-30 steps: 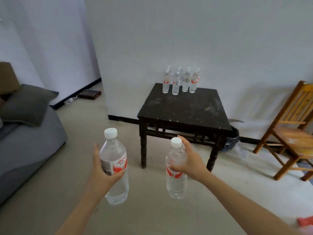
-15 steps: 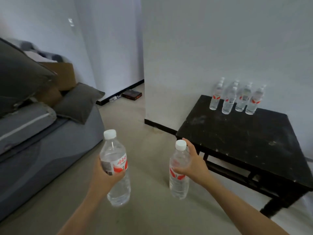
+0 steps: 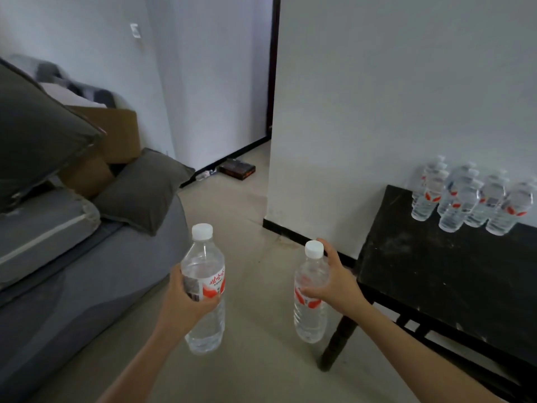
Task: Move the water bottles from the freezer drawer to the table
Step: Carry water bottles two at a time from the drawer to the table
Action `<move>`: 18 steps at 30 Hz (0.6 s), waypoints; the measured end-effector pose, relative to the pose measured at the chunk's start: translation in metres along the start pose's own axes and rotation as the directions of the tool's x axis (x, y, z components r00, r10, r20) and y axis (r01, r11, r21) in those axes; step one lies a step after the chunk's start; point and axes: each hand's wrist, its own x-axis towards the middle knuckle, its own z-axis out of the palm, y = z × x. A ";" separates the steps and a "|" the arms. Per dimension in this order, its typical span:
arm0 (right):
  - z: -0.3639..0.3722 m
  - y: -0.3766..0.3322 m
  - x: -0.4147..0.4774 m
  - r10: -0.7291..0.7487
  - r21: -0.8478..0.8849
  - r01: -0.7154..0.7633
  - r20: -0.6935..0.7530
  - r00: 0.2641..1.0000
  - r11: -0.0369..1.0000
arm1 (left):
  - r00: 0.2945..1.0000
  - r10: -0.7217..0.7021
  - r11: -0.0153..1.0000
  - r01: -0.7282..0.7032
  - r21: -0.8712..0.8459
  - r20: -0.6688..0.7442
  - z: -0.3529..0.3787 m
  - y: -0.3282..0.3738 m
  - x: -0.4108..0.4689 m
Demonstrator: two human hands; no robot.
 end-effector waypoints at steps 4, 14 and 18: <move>0.007 -0.018 0.048 0.058 0.011 -0.057 -0.098 0.993 0.998 | 0.996 0.047 0.999 -0.048 0.013 0.078 0.003 0.003 0.079; -0.038 0.037 0.115 0.332 0.083 -0.322 -0.263 0.906 0.943 | 0.938 0.031 0.998 -0.046 0.036 0.346 0.110 0.004 0.209; -0.074 0.066 0.169 0.344 0.088 -0.336 -0.372 0.862 0.938 | 0.889 0.129 0.988 -0.154 0.021 0.440 0.173 0.032 0.260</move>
